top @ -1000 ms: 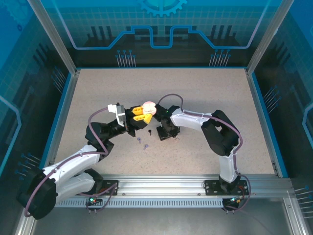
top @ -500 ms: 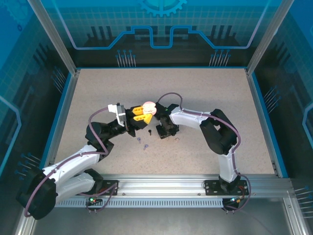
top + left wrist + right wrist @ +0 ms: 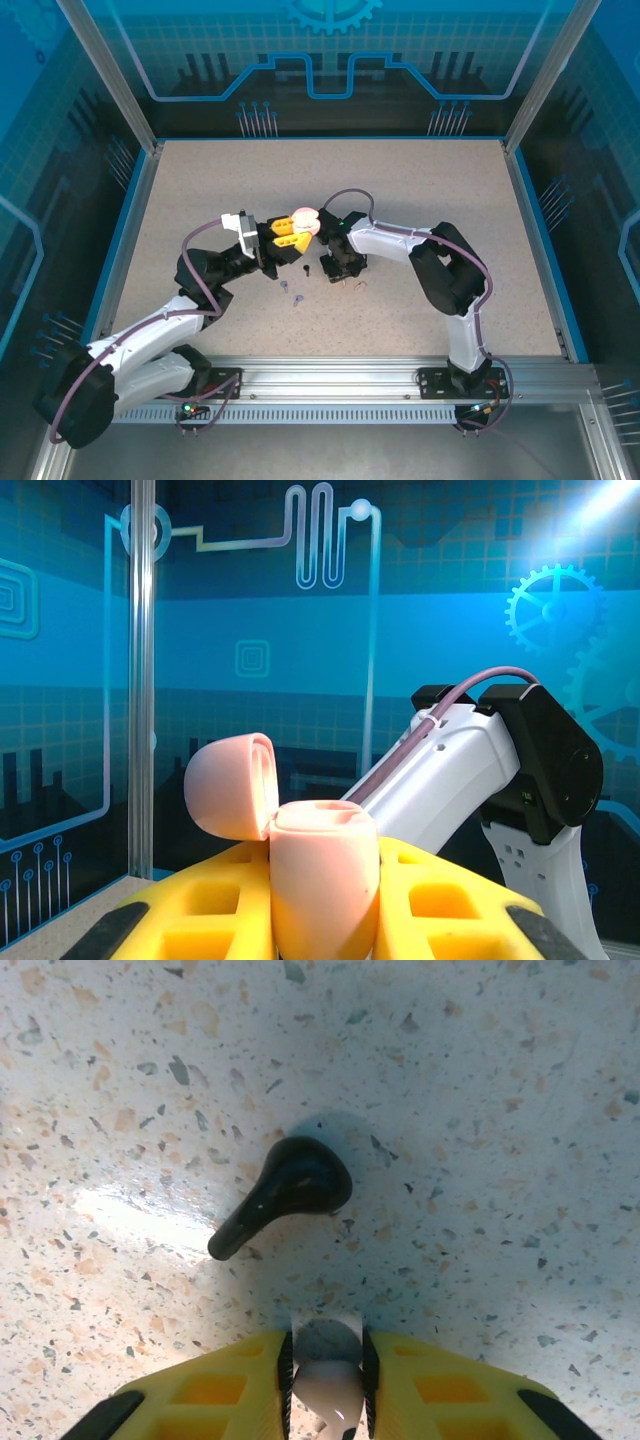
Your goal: Insert the wireless bluetooth earbuds into the charging case
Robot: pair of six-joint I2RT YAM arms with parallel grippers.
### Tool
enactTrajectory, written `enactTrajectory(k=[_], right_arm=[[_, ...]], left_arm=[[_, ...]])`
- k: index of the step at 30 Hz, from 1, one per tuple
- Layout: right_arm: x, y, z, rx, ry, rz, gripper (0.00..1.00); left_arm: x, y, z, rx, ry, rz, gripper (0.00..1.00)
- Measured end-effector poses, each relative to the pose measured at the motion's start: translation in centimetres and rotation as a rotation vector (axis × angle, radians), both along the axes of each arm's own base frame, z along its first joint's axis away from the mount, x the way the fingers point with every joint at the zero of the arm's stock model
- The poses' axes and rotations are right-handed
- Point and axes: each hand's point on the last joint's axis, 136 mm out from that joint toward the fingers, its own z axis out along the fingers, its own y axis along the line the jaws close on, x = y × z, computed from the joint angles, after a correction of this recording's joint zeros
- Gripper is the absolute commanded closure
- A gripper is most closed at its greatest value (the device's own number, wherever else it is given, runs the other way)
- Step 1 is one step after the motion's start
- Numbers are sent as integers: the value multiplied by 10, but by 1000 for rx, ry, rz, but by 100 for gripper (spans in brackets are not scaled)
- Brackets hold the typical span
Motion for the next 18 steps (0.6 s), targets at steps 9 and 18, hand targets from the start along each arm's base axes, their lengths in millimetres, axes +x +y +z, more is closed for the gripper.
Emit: enactTrajectory(k=[9,18], right_arm=[[-8,-7,9,11,-13,1,75],[-4,-13,89,140,-204,13,75]], left_arm=[[1,0,0,0,3,2,92],[4,-1,-4,9,24,8,92]])
